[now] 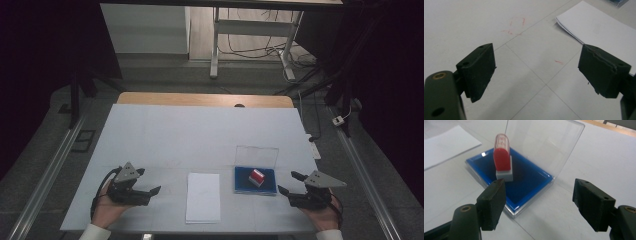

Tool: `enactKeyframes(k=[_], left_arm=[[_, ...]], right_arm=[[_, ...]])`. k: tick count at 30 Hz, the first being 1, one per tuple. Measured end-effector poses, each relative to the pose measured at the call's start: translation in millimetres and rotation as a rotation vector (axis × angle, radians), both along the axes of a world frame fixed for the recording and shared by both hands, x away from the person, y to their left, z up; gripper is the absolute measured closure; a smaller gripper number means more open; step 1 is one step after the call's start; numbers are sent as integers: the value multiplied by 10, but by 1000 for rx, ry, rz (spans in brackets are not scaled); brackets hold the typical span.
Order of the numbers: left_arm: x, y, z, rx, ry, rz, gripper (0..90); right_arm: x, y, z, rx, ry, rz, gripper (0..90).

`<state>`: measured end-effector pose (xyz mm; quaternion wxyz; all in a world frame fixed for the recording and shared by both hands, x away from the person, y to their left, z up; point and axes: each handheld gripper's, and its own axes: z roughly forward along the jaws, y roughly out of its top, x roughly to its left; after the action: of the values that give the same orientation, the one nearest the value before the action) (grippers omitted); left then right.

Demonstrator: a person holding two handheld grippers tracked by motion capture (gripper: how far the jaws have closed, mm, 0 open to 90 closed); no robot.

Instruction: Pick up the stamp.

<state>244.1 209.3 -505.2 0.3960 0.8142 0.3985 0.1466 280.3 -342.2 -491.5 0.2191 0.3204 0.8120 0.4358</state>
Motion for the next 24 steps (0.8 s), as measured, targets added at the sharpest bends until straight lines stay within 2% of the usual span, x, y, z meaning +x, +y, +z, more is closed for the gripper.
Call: enactKeyframes(k=[3, 8, 9, 14, 18, 24], left_arm=[[-11, 22, 19, -19, -4, 10, 146], [-72, 25, 38, -11, -12, 9, 148], [-76, 32, 61, -1, -24, 16, 149], [-112, 19, 88, -10, -40, 9, 152], [-105, 16, 105, -21, -43, 10, 156], [-101, 7, 91, -13, -39, 7, 157]], right_arm=[[26, 9, 6, 15, 10, 6, 273], [42, 32, 11, 19, 20, 10, 278], [25, 52, 22, 14, 15, 15, 282], [-23, 69, 43, 11, 13, 9, 291], [-57, 77, 61, 23, 0, 13, 296], [-62, 60, 80, 36, 13, 9, 300]])
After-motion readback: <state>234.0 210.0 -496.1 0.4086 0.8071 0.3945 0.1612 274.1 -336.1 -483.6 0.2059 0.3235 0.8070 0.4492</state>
